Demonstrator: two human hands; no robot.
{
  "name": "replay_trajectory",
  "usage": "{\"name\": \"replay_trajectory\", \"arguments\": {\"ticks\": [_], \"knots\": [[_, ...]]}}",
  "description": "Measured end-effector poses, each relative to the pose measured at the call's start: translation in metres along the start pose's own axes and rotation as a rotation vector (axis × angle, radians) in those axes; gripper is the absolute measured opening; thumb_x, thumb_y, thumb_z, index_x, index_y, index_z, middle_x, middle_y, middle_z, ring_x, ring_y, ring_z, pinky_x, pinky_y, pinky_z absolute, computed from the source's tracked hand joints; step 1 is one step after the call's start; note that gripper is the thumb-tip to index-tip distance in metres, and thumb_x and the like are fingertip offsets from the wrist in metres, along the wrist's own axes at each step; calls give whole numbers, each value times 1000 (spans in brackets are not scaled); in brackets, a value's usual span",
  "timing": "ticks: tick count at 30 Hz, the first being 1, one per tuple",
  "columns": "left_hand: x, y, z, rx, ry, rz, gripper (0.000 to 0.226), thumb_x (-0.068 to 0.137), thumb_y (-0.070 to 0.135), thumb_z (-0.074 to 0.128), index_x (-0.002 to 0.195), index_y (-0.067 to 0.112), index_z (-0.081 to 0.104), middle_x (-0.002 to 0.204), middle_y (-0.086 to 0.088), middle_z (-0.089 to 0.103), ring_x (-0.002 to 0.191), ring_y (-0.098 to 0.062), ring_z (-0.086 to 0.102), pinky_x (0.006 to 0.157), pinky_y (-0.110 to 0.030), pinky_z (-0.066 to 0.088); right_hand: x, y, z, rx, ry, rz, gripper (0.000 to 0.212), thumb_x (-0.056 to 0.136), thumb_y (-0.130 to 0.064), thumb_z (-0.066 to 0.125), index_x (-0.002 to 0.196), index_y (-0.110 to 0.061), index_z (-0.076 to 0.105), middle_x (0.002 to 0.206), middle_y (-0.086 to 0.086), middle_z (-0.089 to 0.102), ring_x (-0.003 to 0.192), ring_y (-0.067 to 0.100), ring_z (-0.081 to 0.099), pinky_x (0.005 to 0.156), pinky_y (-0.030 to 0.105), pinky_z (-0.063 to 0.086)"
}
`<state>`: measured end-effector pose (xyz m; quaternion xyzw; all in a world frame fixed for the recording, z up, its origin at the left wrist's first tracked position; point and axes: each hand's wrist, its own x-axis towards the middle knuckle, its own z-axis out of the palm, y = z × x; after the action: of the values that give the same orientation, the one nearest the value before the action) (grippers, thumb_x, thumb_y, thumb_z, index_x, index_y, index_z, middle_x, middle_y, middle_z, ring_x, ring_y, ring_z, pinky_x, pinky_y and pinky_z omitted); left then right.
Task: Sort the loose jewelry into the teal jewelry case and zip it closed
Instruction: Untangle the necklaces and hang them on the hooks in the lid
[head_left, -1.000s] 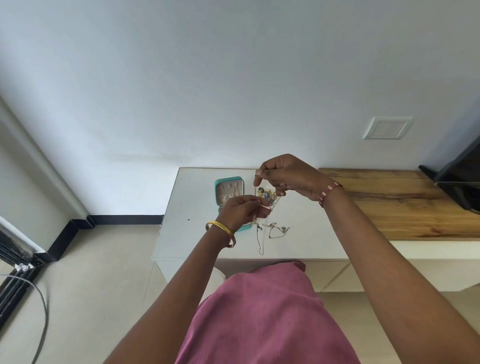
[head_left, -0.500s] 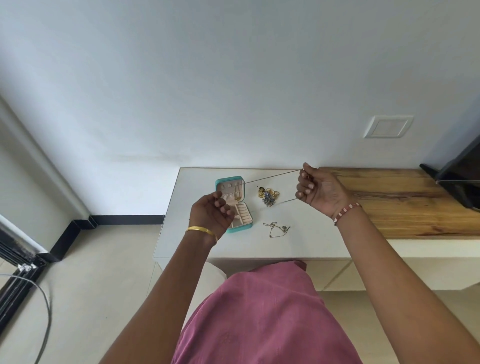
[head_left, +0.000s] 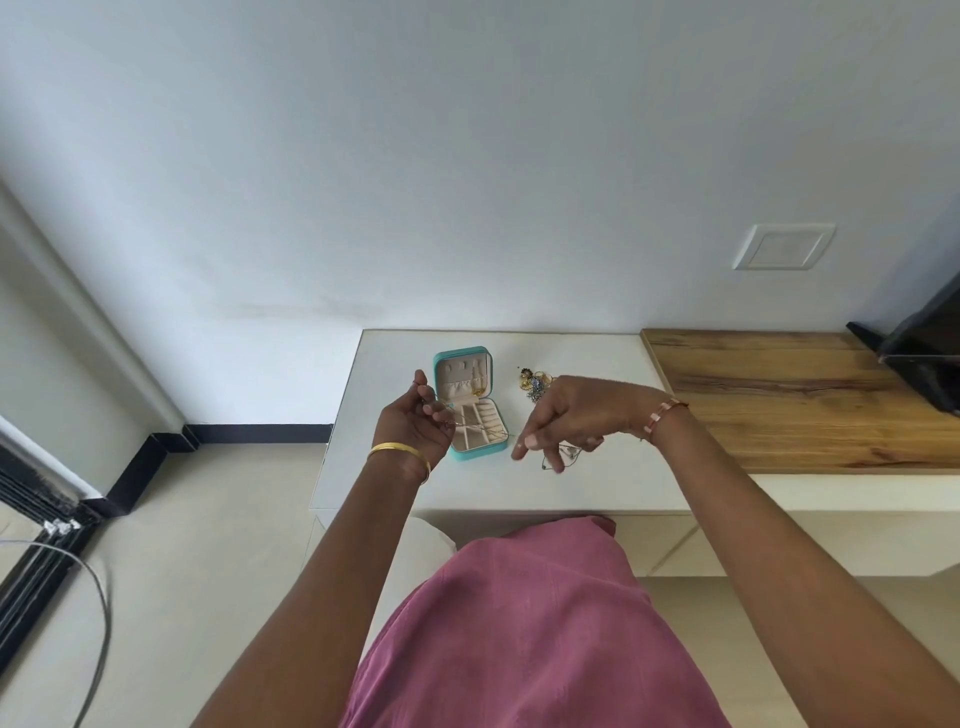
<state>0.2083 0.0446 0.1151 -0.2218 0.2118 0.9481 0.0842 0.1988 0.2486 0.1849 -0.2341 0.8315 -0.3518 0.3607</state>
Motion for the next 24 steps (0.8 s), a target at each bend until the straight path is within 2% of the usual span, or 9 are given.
{"name": "replay_trajectory", "arguments": {"ticks": [3, 5, 8, 13, 19, 22, 24], "knots": [[-1, 2, 2, 15, -7, 8, 26, 95, 15, 39, 79, 20, 59, 45, 10, 53, 33, -5, 39, 37, -10, 31, 8, -3, 10, -148, 12, 201, 26, 91, -19, 52, 108, -6, 67, 87, 18, 72, 30, 8, 35, 40, 20, 32], [-1, 2, 2, 30, -18, 10, 26, 94, 15, 40, 78, 20, 60, 45, 10, 53, 33, -5, 39, 37, -11, 32, 12, -1, 12, -165, 76, 289, 29, 93, -19, 47, 114, -4, 61, 92, 19, 71, 28, 10, 40, 38, 19, 37], [-2, 0, 1, 38, -39, 6, 24, 92, 15, 42, 77, 17, 60, 46, 9, 53, 34, -6, 40, 37, -12, 32, 17, 3, 12, -123, 166, 321, 32, 97, -18, 38, 124, -7, 50, 98, 22, 68, 27, 13, 48, 36, 20, 44], [-4, -4, -2, 60, -66, 14, 22, 88, 16, 44, 72, 15, 59, 48, 6, 51, 37, -9, 43, 46, -14, 41, 20, 15, 9, -91, 297, 304, 43, 98, -21, 34, 141, -21, 34, 101, 18, 63, 33, 15, 57, 43, 24, 51], [-6, -11, -3, 270, -125, 0, 26, 89, 22, 42, 68, 13, 54, 47, 4, 50, 40, -12, 47, 53, -21, 47, 18, 18, 7, -99, 550, 147, 56, 94, -9, 32, 144, -35, 24, 104, 9, 66, 43, 19, 64, 41, 19, 49], [-7, -16, -3, 364, -117, -5, 33, 91, 22, 42, 63, 12, 55, 47, 1, 51, 42, -14, 50, 58, -25, 49, 14, 12, 5, -205, 619, 80, 63, 90, -11, 42, 143, -40, 23, 95, 1, 70, 36, 14, 58, 42, 13, 45], [-7, -20, -4, 389, -97, 9, 33, 92, 21, 43, 63, 11, 55, 47, -1, 52, 43, -14, 52, 63, -28, 49, 10, 6, 4, -280, 647, 57, 66, 89, -12, 47, 142, -43, 22, 88, -3, 71, 30, 8, 51, 49, 18, 49]]}}
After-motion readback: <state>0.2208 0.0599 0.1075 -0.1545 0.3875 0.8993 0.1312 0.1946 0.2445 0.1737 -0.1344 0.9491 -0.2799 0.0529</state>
